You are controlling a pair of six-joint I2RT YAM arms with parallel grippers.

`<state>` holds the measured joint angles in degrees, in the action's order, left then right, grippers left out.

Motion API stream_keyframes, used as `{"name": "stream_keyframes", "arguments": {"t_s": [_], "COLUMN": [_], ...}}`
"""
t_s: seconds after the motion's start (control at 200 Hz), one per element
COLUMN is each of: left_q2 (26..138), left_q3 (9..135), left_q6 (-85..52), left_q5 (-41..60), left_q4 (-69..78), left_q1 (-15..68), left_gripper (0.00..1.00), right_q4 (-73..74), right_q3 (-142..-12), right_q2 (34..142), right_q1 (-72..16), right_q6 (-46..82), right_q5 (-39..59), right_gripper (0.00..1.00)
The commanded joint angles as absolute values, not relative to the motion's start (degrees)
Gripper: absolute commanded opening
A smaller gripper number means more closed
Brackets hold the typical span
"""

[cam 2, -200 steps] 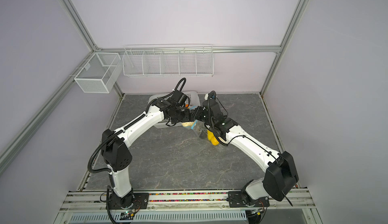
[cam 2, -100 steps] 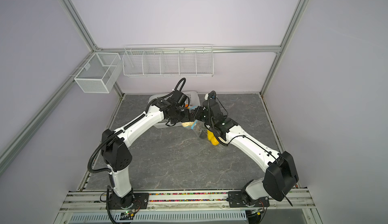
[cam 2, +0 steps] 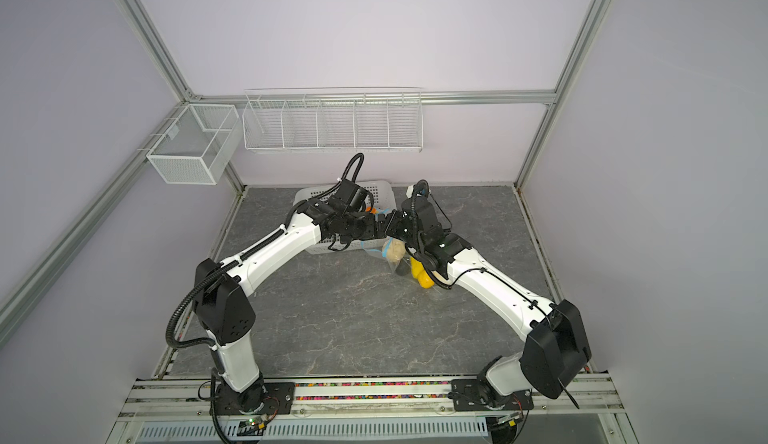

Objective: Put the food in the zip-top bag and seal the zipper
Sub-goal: 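Lower the pale pear into the bag and open the left gripper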

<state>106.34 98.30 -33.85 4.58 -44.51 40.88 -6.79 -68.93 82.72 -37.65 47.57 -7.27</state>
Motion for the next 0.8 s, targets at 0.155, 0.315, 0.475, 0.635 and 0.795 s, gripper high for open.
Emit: {"name": "stream_keyframes", "arguments": {"t_s": [0.155, 0.315, 0.475, 0.635, 0.795], "left_q2": [102.4, 100.2, 97.6, 95.5, 94.4], "left_q3": [95.5, 93.5, 90.6, 86.5, 81.1], "left_q6": [-34.8, -35.1, -35.4, -35.1, -36.2], "left_q5": [5.5, 5.1, 4.9, 6.8, 12.3], "left_q4": [-39.8, -39.2, -38.5, -36.3, -31.1], "left_q1": [40.8, 40.4, 39.5, 38.5, 36.9], "left_gripper": [1.00, 0.98, 0.94, 0.84, 0.71], "right_q4": [-4.8, -4.9, -5.3, -5.4, -5.4], "right_q3": [-67.6, -67.2, -67.1, -67.2, -67.3], "right_q2": [80.9, 80.3, 79.8, 79.5, 79.3], "right_q1": [-37.7, -37.8, -37.8, -37.6, -37.6], "right_q6": [48.5, 48.5, 48.2, 48.0, 48.0], "right_q5": [-6.0, -6.2, -6.8, -6.9, -7.0], "right_gripper": [0.06, 0.06, 0.06, 0.06, 0.06]}}
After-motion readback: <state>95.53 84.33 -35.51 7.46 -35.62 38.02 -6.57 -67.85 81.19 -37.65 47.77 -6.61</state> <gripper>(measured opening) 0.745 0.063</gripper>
